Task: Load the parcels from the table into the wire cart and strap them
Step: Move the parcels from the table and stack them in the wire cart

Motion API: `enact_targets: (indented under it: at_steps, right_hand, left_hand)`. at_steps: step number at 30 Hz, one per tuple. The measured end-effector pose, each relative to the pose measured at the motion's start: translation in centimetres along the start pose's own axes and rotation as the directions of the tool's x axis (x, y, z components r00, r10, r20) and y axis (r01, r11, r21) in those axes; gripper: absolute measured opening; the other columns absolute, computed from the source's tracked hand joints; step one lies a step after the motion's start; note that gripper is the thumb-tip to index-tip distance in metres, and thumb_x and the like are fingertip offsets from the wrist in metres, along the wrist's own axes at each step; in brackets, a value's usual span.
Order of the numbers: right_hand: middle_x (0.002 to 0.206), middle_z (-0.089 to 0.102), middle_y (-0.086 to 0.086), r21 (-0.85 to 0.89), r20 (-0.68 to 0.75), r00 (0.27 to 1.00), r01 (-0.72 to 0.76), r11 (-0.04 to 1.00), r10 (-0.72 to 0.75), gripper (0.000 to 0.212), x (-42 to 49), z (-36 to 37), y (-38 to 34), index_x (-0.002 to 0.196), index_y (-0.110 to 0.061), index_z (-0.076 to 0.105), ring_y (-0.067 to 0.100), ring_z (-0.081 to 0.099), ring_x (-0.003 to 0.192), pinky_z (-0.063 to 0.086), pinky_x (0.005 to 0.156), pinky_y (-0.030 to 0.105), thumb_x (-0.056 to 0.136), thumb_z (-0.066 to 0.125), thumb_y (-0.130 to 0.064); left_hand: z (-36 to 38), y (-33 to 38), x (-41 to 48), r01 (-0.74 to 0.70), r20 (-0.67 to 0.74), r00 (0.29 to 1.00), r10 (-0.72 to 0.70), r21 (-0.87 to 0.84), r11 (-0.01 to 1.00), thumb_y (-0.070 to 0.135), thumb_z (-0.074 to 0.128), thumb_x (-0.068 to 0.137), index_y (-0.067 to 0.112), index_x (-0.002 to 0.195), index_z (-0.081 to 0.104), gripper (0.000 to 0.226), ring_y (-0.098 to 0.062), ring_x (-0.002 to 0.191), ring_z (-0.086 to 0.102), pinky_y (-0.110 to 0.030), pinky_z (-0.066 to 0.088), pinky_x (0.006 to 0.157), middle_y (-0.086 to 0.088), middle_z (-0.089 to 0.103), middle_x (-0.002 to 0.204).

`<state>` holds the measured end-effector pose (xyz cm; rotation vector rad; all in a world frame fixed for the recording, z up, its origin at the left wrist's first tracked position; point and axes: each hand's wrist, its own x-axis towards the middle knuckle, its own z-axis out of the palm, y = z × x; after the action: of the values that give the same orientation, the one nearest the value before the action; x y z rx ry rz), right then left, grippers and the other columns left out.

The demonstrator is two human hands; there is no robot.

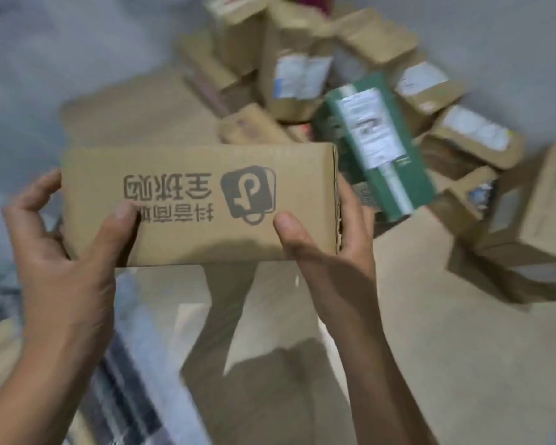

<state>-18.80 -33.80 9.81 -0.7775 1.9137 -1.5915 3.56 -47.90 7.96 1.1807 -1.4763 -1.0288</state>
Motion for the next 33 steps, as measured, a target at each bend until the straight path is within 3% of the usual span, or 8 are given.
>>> enact_targets:
  at_steps: [9,12,17,21,24,27,30,33]
  right_hand:
    - [0.141,0.055,-0.013,-0.066,0.636,0.771,0.034,0.997,0.016,0.068,-15.7,24.1,-0.8,0.141,-0.050,0.049,0.002,0.057,0.126,0.054,0.099,0.028,0.080,0.079,-0.053]
    - [0.143,0.052,-0.016,-0.117,0.815,0.579,0.132,0.984,0.019,0.065,-22.8,32.8,-1.9,0.141,-0.051,0.046,-0.003,0.054,0.126,0.051,0.095,0.017,0.085,0.079,-0.053]
    - [0.156,0.041,-0.006,-0.197,0.980,0.101,0.331,0.923,0.173,0.087,-37.4,46.4,-1.2,0.153,-0.045,0.028,0.017,0.047,0.138,0.048,0.109,0.046,0.083,0.078,-0.056]
    - [0.139,0.057,-0.001,-0.258,0.914,-0.180,0.432,0.864,0.363,0.079,-48.6,55.3,3.6,0.151,-0.027,0.033,0.010,0.061,0.118,0.055,0.086,0.019,0.089,0.078,-0.046]
    - [0.122,0.065,0.007,-0.406,0.792,-0.216,0.513,0.756,0.571,0.062,-54.3,60.7,9.8,0.121,-0.028,0.041,0.019,0.067,0.104,0.060,0.084,0.039,0.083,0.073,-0.065]
    - [0.134,0.062,0.007,-0.538,0.611,-0.188,0.614,0.578,0.769,0.082,-57.2,64.4,17.2,0.142,-0.022,0.034,0.031,0.061,0.123,0.049,0.104,0.052,0.086,0.060,-0.076]
    - [0.146,0.052,0.015,-0.623,0.437,-0.072,0.695,0.359,0.897,0.092,-57.8,66.0,25.4,0.159,-0.018,0.023,0.038,0.054,0.130,0.049,0.101,0.051,0.092,0.051,-0.075]
    - [0.128,0.060,0.015,-0.641,0.313,-0.010,0.735,0.219,0.950,0.060,-58.2,66.5,33.5,0.145,-0.012,0.040,0.036,0.062,0.116,0.057,0.096,0.049,0.104,0.043,-0.055]
  left_hand:
    - [-31.1,-5.5,-14.7,0.307,-0.391,0.861,-0.326,-0.110,0.945,0.061,0.082,0.078,0.036,0.141,0.052,0.074,-0.025,0.126,0.064,-0.057,0.052,0.106,0.001,0.067,0.135]
    - [-40.2,-7.7,-21.0,0.332,-0.532,0.739,-0.413,-0.245,0.911,0.057,0.082,0.081,0.037,0.140,0.054,0.068,-0.027,0.130,0.062,-0.055,0.049,0.109,-0.002,0.065,0.139]
    - [-53.7,-11.8,-33.1,0.284,-0.780,0.375,-0.500,-0.417,0.864,0.051,0.086,0.078,0.042,0.133,0.060,0.062,-0.019,0.121,0.066,-0.045,0.053,0.107,0.003,0.070,0.131]
    - [-59.6,-16.6,-42.6,0.319,-0.838,0.100,-0.537,-0.484,0.815,0.046,0.084,0.076,0.038,0.142,0.054,0.073,-0.014,0.120,0.066,-0.043,0.054,0.105,0.007,0.069,0.132]
    - [-60.3,-20.9,-46.5,0.437,-0.862,0.029,-0.506,-0.444,0.782,0.058,0.084,0.074,0.048,0.127,0.059,0.059,0.006,0.098,0.066,-0.020,0.056,0.083,0.021,0.070,0.114]
    - [-60.2,-27.4,-48.7,0.489,-0.810,-0.048,-0.585,-0.530,0.693,0.048,0.090,0.074,0.044,0.137,0.054,0.073,0.009,0.104,0.064,-0.027,0.059,0.088,0.024,0.062,0.122]
    - [-60.0,-34.0,-49.5,0.583,-0.755,0.008,-0.656,-0.529,0.616,0.049,0.092,0.072,0.047,0.143,0.052,0.082,0.010,0.102,0.065,-0.013,0.057,0.079,0.027,0.062,0.125]
    - [-60.0,-41.0,-49.5,0.637,-0.708,0.086,-0.701,-0.501,0.585,0.049,0.092,0.067,0.046,0.146,0.052,0.089,0.013,0.100,0.064,-0.003,0.051,0.073,0.028,0.060,0.125]
